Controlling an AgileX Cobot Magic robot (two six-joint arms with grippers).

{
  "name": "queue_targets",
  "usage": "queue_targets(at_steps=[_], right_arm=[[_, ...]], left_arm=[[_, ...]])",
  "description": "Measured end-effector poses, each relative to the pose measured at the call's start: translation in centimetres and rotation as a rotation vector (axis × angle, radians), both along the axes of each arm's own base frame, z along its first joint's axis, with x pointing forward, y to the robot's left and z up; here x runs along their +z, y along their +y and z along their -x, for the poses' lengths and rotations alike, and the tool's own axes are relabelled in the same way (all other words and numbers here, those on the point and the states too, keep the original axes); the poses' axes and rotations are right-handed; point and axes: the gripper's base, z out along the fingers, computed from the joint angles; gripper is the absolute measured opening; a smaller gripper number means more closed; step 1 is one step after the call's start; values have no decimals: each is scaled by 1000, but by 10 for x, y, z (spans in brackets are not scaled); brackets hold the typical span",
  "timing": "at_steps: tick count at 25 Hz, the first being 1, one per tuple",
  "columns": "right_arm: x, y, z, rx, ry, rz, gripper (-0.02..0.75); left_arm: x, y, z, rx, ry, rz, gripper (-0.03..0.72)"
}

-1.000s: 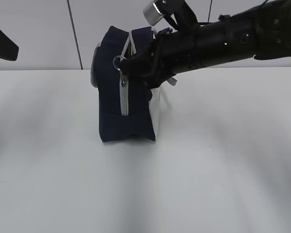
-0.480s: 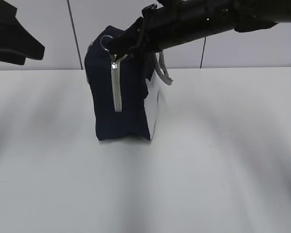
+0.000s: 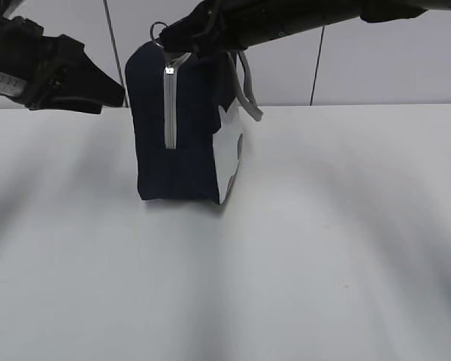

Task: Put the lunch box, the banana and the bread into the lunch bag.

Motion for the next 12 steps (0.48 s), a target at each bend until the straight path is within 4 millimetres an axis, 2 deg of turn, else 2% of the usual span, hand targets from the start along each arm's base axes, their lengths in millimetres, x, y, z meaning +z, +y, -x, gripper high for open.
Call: queue_targets(at_steps=[7,12], right_arm=[[-1,-3,-7,-68,-15,3,-16],[0,-5,-10,-96,-26,4,-16]], left_arm=[[-24,-7,-19,-39,-12,51,370],[-27,-8,-22,-64,-47,55,370]])
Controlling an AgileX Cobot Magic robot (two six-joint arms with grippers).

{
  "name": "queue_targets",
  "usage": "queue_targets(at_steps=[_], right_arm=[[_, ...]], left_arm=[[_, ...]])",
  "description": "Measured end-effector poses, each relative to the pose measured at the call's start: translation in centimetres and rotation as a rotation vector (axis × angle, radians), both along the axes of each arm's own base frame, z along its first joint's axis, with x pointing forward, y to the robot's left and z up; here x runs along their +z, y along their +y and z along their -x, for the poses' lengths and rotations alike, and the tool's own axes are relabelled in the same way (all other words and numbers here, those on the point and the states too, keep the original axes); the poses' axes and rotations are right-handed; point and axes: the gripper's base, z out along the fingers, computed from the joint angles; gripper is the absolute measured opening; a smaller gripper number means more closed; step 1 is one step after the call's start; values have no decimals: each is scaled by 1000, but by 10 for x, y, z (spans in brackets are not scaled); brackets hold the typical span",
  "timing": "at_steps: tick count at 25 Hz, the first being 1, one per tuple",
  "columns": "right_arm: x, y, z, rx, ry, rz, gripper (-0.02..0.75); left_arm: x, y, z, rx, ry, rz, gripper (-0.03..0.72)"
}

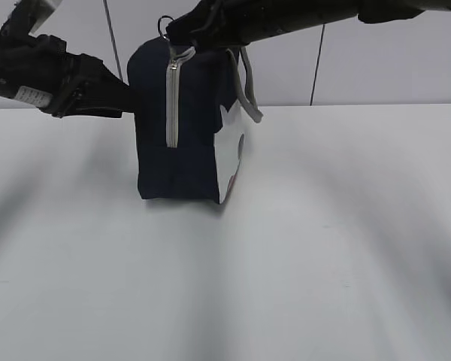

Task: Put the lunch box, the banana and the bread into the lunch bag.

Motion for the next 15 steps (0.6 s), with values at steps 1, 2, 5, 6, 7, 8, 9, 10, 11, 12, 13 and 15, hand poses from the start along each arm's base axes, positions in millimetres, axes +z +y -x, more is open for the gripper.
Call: queue_targets(at_steps=[1,2,5,6,7,8,9,10,11,12,13,15], right_arm=[[0,0,0,-4,-1,0,-16],[0,0,-1,-9,-3,1,-16],[0,-1,-2,-18,-6,1,-16],[0,-1,-2,-18,-6,1,-16],[0,-1,-1,-16,-5,1,-16],[0,-1,-1,-15,-3,0,-16],[0,-1,-1,-12,0,-1,-16],[0,-1,-1,-10,2,-3,-16],[0,-1,-1,-7,3,-3,-16],[0,-1,0,-5,4,-3,-16],[0,0,0,0,6,-3,-16],[0,0,0,4,9,-5,-16]], left_arm=[[0,0,-1,-4,-9,2,370],[0,0,-1,-8,-21,1,370],[1,-1,-3,-17,-57,9,370],[2,-2,-3,-20,-73,14,370],[3,-2,-4,-23,-91,18,370],[4,-2,-5,-22,-104,22,370],[4,-2,-6,-18,-116,30,370],[3,-3,-7,-17,-121,34,370],[1,-3,-9,-13,-123,35,370],[-2,-3,-11,-13,-121,36,370],[-5,-3,-12,-11,-114,36,370],[-10,-3,-15,-5,-106,41,368]])
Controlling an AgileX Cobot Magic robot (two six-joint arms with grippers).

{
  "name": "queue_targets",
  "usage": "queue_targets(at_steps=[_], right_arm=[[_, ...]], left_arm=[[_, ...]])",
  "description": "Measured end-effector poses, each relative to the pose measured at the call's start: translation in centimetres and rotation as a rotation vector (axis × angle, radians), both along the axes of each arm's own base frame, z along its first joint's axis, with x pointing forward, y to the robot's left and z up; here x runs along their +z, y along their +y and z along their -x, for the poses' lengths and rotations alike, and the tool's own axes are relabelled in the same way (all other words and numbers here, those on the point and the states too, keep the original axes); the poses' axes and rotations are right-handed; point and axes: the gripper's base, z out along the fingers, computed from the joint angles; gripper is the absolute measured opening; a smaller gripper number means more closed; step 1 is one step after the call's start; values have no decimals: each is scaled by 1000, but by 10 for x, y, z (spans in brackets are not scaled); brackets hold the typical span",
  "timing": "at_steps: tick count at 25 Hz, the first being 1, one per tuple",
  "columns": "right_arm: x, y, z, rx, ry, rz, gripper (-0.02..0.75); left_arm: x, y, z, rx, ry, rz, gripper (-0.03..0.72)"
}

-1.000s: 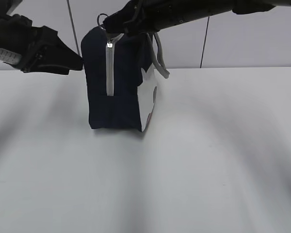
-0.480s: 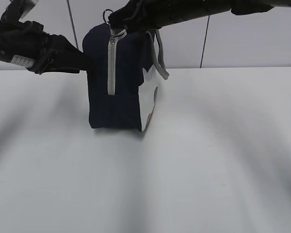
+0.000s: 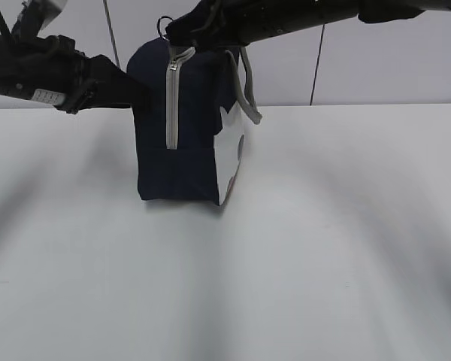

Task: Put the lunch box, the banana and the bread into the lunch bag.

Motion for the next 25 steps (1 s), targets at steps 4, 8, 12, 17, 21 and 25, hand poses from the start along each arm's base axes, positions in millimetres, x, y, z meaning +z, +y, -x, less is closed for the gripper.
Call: queue_targets(at_steps=[4,8,12,17,21,25], right_arm=[[0,0,0,1,0,0,-16],[0,0,0,1,2,-1,-16],[0,0,0,1,2,-1,-16],[0,0,0,1,2,-1,-16],[0,0,0,0,4,-2,-16],[1,-1,-1,-23,9,-15,-16]], left_arm=[[-1,-1,-2,4,-13,14,300],[0,-1,-3,5,-22,21,181],[-3,-1,-4,10,-13,26,112],[-3,-1,-4,10,-13,26,7],[-3,-1,-4,10,-12,26,5],[-3,-2,-3,-1,-9,30,5]])
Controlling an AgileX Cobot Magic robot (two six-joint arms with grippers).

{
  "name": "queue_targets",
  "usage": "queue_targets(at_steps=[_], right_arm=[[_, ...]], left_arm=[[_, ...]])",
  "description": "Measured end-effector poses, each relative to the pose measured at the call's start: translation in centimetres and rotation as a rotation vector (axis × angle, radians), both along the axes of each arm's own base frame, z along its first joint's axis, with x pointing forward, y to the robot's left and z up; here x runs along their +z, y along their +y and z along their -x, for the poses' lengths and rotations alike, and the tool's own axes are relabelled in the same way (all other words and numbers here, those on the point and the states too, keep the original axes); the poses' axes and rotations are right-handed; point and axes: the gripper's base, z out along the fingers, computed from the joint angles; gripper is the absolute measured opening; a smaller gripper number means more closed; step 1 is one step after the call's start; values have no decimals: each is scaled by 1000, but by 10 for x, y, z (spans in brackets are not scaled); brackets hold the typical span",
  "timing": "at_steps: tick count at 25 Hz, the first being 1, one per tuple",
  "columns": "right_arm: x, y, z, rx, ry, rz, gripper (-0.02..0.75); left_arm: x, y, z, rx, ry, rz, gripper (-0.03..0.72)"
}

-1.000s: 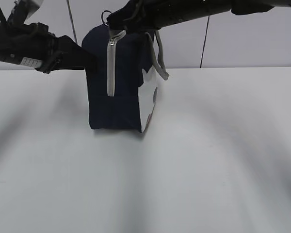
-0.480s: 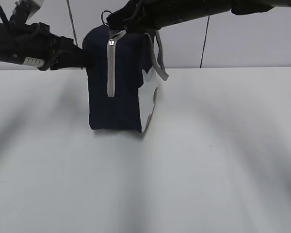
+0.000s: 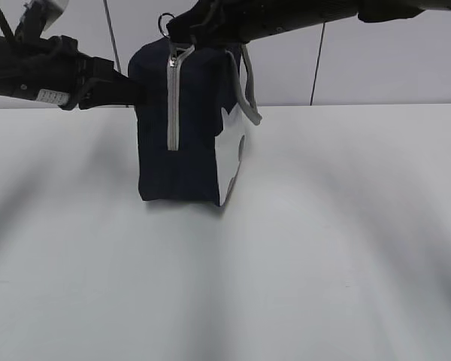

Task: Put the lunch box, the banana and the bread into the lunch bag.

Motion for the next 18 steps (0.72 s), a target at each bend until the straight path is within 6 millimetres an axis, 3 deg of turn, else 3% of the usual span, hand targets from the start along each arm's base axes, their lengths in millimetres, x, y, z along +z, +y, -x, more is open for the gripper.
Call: queue_targets(at_steps=[9,18], right_arm=[[13,-4,-7,-70,-17,-39,-16],[2,-13,-26,-98,16,-60,-16]], left_arm=[[-1,-1,3,-36,22,-3,5],[-2,-4,11,-115,73,3,4]])
